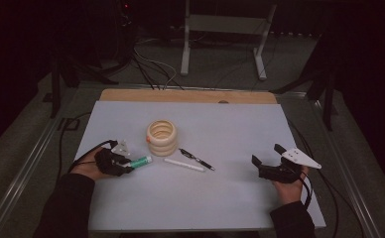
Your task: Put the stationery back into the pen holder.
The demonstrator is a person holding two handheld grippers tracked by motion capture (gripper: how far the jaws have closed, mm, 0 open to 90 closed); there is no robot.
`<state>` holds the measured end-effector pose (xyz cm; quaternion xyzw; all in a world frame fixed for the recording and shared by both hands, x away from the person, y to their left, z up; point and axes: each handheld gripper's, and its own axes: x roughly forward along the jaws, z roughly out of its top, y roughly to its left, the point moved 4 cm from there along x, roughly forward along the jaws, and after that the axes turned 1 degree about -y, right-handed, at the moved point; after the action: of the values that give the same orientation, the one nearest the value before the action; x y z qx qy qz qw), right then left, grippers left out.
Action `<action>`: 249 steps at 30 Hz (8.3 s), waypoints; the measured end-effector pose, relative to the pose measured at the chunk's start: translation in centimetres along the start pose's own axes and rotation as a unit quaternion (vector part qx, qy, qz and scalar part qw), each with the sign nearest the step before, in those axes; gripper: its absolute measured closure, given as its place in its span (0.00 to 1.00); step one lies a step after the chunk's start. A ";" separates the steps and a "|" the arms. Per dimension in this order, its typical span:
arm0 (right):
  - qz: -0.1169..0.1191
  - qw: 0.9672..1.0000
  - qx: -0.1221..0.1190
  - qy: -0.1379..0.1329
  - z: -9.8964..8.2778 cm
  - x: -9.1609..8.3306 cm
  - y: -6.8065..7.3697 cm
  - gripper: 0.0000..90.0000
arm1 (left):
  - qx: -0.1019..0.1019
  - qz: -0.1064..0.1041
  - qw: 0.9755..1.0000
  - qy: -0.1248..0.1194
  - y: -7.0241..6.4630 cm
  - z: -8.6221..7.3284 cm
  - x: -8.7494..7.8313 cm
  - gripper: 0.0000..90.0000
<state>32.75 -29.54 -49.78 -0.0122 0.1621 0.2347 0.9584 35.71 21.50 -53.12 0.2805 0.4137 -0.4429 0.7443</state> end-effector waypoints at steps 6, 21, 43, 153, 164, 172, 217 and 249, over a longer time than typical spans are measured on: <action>-0.001 1.000 0.003 0.000 0.0 0.0 0.0 0.00 | -0.024 0.013 0.999 -0.023 0.4 -0.5 -1.1 0.74; -0.002 1.000 0.004 -0.002 0.0 -0.1 0.0 0.00 | -0.067 0.030 0.996 -0.054 1.3 -0.2 -2.4 0.74; -0.003 1.000 0.004 -0.003 0.0 -0.1 -0.1 0.00 | -0.097 0.043 0.990 -0.095 2.0 1.0 -3.8 0.74; 0.000 1.000 0.006 -0.006 0.1 -0.1 -0.1 0.00 | -0.056 0.035 0.995 -0.074 2.1 10.4 -6.9 0.73; -0.001 1.000 0.006 -0.007 0.1 -0.1 -0.1 0.00 | -0.058 0.037 0.996 -0.056 2.4 10.8 -6.0 0.73; -0.001 1.000 0.005 -0.006 0.1 -0.1 -0.1 0.00 | -0.062 0.034 0.996 -0.049 2.6 11.1 -5.5 0.73; -0.002 1.000 0.007 -0.008 0.2 -0.2 -0.2 0.00 | -0.123 0.049 0.985 -0.112 3.5 13.3 -4.8 0.21; -0.002 1.000 0.007 -0.007 0.2 -0.1 -0.2 0.00 | -0.178 0.103 0.958 -0.198 4.3 9.7 -7.0 0.00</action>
<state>32.76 -29.76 -49.60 -0.0043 0.1565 0.2322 0.9600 41.21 18.81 -41.97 0.0914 0.2988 -0.3294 0.8910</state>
